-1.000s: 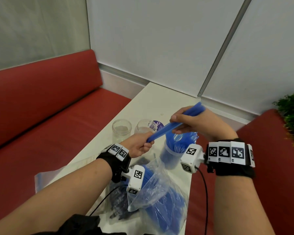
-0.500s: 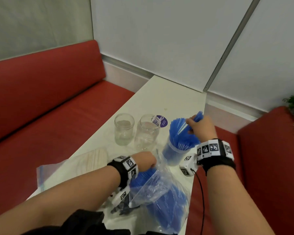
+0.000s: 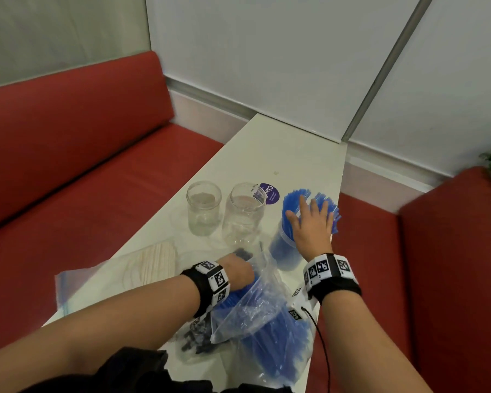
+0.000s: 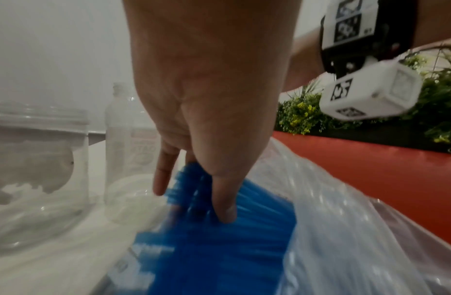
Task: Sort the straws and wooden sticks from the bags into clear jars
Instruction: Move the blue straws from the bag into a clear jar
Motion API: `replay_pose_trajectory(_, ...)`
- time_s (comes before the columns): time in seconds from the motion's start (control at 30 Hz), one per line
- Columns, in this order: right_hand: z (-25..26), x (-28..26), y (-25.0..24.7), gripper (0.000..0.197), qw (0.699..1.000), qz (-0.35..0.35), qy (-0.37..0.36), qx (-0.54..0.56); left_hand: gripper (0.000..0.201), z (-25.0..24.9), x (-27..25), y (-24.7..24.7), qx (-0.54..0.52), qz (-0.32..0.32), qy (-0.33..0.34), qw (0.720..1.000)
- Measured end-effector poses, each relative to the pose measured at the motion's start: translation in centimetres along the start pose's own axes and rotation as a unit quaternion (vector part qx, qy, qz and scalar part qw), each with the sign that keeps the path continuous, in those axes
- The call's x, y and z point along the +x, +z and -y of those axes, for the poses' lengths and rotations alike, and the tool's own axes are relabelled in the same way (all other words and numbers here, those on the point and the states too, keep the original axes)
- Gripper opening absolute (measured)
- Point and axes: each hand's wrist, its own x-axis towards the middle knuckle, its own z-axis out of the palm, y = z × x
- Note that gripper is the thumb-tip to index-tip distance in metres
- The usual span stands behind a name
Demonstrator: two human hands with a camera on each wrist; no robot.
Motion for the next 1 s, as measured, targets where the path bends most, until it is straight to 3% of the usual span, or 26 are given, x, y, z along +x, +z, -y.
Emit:
replay_pose_trajectory(0.03, 0.0, -0.2, 0.1, 0.060, 1.000, -0.010, 0.003, 0.024, 0.026, 0.0, 0.0, -0.5, -0.005, 0.017, -0.013, 1.000)
replay_pose_trajectory(0.1, 0.4, -0.9, 0.0, 0.054, 0.986, -0.116, -0.037, 0.112, 0.029, 0.1, -0.2, -1.5, -0.023, 0.045, -0.040, 0.998)
replay_pose_trajectory(0.17, 1.1, -2.1, 0.0, 0.045, 0.958, -0.203, -0.098, 0.180, 0.029, 0.1, -0.4, -2.2, -0.046, 0.033, -0.063, 0.996)
replay_pose_trajectory(0.2, 1.5, -2.7, 0.2, 0.042, 0.949, -0.205, -0.126, 0.203, 0.029, 0.0, -0.4, -2.4, -0.052, 0.024, -0.074, 0.996)
replay_pose_trajectory(0.27, 2.2, -4.0, 1.0, 0.042, 0.950, -0.120, -0.144, 0.252, 0.031, 0.1, -0.6, -2.8, -0.081, 0.016, -0.099, 0.992)
replay_pose_trajectory(0.33, 2.7, -5.2, 1.8, 0.048, 0.941, 0.052, -0.103, 0.319, 0.032, 0.4, -0.7, -3.4, -0.105, 0.010, -0.114, 0.988)
replay_pose_trajectory(0.43, 2.7, -6.2, 3.2, 0.049, 0.880, 0.316, -0.050, 0.351, 0.033, 0.9, -1.4, -4.6, -0.120, 0.009, -0.116, 0.986)
replay_pose_trajectory(0.47, 2.6, -6.5, 3.8, 0.044, 0.877, 0.362, -0.065, 0.309, 0.035, 1.1, -1.6, -5.0, -0.126, 0.000, -0.118, 0.985)
replay_pose_trajectory(0.53, 2.6, -6.8, 5.0, 0.030, 0.889, 0.386, -0.086, 0.231, 0.038, 1.6, -2.2, -6.2, -0.127, -0.018, -0.117, 0.985)
replay_pose_trajectory(0.6, 2.8, -7.2, 5.7, 0.019, 0.912, 0.340, -0.054, 0.221, 0.035, 1.6, -3.2, -7.9, -0.157, -0.035, -0.107, 0.981)
replay_pose_trajectory(0.67, 3.0, -7.5, 6.1, 0.021, 0.927, 0.265, -0.022, 0.265, 0.016, 1.6, -3.7, -10.2, -0.175, -0.042, -0.097, 0.979)
replay_pose_trajectory(0.7, 3.2, -7.7, 6.1, 0.026, 0.924, 0.230, -0.015, 0.306, 0.019, 1.6, -4.3, -11.5, -0.170, -0.074, -0.079, 0.979)
replay_pose_trajectory(0.8, 4.9, -7.7, 4.4, 0.021, 0.904, 0.155, 0.010, 0.399, 0.053, 2.4, -4.8, -13.3, -0.165, -0.202, -0.038, 0.965)
replay_pose_trajectory(0.93, 6.5, -6.3, 2.7, 0.017, 0.935, 0.125, -0.011, 0.330, 0.050, 2.4, -4.8, -13.0, -0.183, -0.298, -0.012, 0.937)
replay_pose_trajectory(0.97, 6.7, -6.1, 2.2, 0.024, 0.926, 0.114, -0.002, 0.360, 0.049, 2.4, -4.8, -13.0, -0.225, -0.323, 0.005, 0.919)
replay_pose_trajectory(1.0, 6.7, -6.1, 1.7, 0.032, 0.912, 0.109, -0.003, 0.396, 0.047, 2.5, -5.0, -13.1, -0.301, -0.360, 0.019, 0.883)
